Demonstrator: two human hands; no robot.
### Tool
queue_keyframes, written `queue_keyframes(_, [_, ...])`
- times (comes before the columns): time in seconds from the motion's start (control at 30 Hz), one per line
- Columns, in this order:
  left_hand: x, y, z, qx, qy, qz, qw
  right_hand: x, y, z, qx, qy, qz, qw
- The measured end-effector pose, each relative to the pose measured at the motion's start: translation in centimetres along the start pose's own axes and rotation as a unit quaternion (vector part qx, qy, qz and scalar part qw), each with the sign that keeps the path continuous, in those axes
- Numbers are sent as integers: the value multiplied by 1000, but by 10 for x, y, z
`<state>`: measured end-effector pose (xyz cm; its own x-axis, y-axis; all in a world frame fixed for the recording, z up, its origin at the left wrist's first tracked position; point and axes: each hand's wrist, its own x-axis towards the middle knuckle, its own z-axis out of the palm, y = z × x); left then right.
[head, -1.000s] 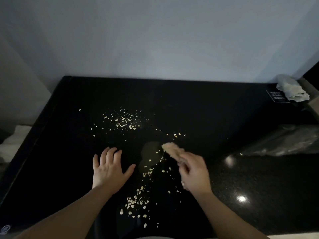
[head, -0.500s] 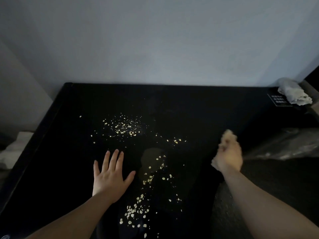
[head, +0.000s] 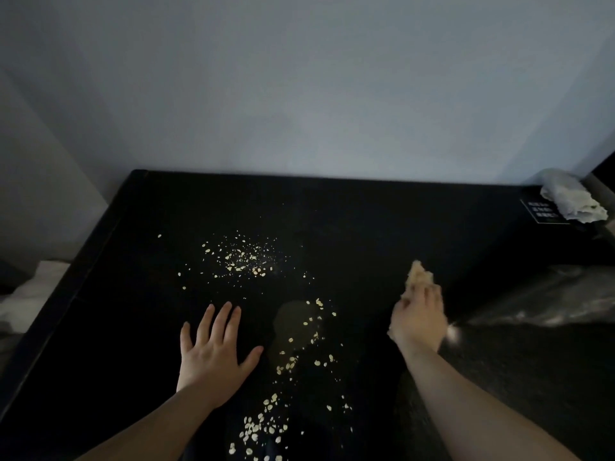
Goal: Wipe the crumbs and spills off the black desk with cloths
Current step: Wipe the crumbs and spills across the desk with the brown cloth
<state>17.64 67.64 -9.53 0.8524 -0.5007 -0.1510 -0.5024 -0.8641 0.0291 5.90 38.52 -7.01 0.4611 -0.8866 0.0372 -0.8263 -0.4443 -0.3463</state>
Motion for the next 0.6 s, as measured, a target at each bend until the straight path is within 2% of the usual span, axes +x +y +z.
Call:
queue_keyframes(0.07, [0,0,0,4,4,4,1000,-22,-22,15,34,-14,-151,988])
queue_keyframes(0.13, [1,-1,1,7,4,7,1000,-57,-45,24,68,-85,-296,949])
queue_keyframes(0.2, [1,-1,3,7,4,12,1000,-79,-53,25,87,-145,-373,912])
queue_keyframes(0.23, [1,-1,4,6,4,13,1000,-79,-50,20,106,-147,-375,909])
queue_keyframes(0.33, [1,-2,5,3,6,15,1000,-50,-18,6,176,-30,-283,942])
queue_keyframes(0.4, [2,-3,4,1,2,20,1000,-24,15,-10,174,63,-187,965])
queue_keyframes(0.43, [3,-3,4,0,0,21,1000,-16,32,-21,151,81,-132,976])
queue_keyframes(0.53, [3,-3,4,-2,-4,21,1000,-16,76,-37,53,48,28,997])
queue_keyframes(0.6, [3,-3,6,-9,-3,17,1000,-33,78,-27,20,40,48,998])
